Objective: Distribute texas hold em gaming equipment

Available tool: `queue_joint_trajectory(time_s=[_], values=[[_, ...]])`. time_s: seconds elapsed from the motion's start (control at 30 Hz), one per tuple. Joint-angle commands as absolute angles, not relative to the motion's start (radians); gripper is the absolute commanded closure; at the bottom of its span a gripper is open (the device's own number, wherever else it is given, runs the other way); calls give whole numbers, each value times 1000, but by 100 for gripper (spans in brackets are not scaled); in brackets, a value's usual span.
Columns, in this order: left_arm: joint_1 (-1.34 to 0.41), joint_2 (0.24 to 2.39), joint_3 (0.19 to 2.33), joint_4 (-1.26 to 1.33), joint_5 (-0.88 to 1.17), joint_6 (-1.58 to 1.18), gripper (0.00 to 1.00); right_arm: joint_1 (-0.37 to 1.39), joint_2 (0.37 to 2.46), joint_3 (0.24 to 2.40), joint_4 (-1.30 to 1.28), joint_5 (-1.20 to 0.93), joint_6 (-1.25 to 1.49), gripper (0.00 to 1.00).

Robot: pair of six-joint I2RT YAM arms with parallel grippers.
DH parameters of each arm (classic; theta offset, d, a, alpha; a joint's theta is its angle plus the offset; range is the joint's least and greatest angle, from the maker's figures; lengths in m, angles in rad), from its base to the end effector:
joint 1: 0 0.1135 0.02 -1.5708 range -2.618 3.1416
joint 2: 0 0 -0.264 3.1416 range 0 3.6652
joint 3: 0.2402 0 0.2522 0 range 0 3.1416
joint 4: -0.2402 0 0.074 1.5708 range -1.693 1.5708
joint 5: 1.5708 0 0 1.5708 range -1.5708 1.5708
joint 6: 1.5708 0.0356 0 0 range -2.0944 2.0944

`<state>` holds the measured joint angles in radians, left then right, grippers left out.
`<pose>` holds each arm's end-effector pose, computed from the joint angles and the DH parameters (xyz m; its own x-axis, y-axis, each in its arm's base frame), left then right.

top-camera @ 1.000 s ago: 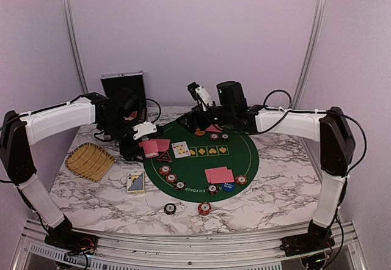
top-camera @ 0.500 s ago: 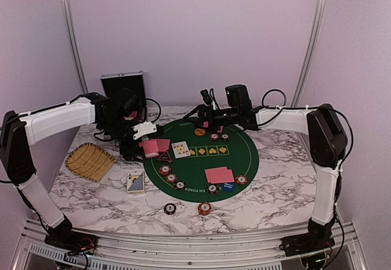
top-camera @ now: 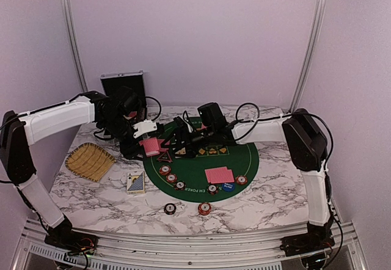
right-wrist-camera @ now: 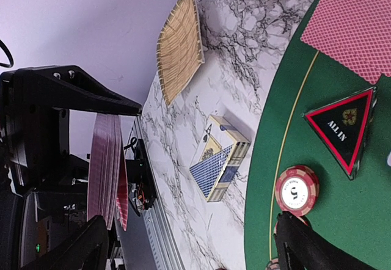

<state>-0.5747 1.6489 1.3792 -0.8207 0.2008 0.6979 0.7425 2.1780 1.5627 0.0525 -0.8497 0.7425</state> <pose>0.2840 -0.1924 0.2727 -0.1783 0.8657 -0.4678 0.9457 0.2820 0.1614 0.3413 0.3495 0.1859 -0.9079 -0.2273 -0.3522 -0.4079 0.2859 0.8671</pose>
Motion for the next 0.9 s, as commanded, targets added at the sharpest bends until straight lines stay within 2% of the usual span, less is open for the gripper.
queue_joint_trajectory(time_s=[0.0,0.1,0.63,0.87], values=[[-574,1633,1410,-841,213,696,100,759,2196,1616,151,-917,826,8],[-574,1635,1410,-841,214,696,100,761,2204,1594,235,-947,886,9],[-574,1638,1410,-839,215,691,100,770,2222,1575,355,-978,1001,9],[-574,1647,1417,-835,219,686,100,786,2255,1596,399,-994,1046,14]])
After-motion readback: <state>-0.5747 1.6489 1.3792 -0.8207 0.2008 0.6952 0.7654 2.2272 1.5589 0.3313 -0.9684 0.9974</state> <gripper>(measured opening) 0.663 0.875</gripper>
